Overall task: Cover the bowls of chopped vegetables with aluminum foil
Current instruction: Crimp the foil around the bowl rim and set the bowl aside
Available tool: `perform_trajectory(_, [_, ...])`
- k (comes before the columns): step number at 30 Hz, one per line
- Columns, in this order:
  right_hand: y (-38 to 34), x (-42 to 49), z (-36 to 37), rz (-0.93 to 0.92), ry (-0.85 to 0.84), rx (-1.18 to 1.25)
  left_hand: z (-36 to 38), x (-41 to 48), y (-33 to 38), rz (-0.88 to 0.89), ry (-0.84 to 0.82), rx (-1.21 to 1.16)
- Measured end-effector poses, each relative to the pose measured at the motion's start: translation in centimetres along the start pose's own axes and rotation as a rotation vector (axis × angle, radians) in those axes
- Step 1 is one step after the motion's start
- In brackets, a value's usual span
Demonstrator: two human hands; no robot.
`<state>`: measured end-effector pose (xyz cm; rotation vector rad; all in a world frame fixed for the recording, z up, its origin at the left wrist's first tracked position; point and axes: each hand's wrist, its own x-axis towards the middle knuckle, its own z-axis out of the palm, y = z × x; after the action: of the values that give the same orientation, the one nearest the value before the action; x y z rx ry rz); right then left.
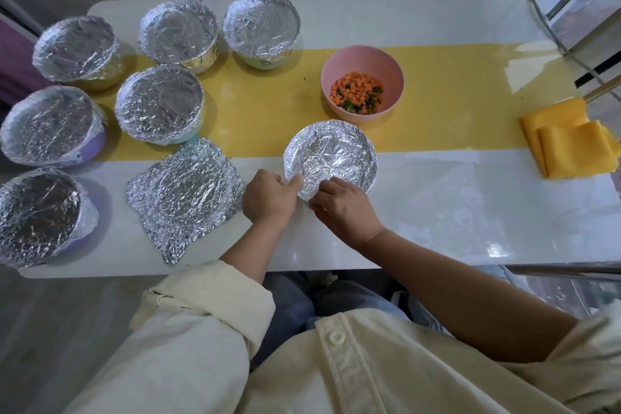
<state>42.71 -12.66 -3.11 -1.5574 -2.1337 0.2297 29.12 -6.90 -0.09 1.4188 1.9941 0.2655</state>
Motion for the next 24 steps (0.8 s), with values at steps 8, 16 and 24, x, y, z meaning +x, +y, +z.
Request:
perform_trajectory(8, [-0.2, -0.1, 0.3, 0.017, -0.005, -0.003, 0.0, 0.9, 0.4, -0.004, 0.005, 0.031])
perform_trajectory(16, [-0.5, 0.6, 0.3, 0.062, 0.048, -0.018, 0.4, -1.2, -0.5, -0.079, -0.024, -0.124])
perform_trajectory(24, [-0.9, 1.1, 0.1, 0.070, 0.025, 0.015, -0.1, -0.4, 0.2, -0.057, -0.057, -0.101])
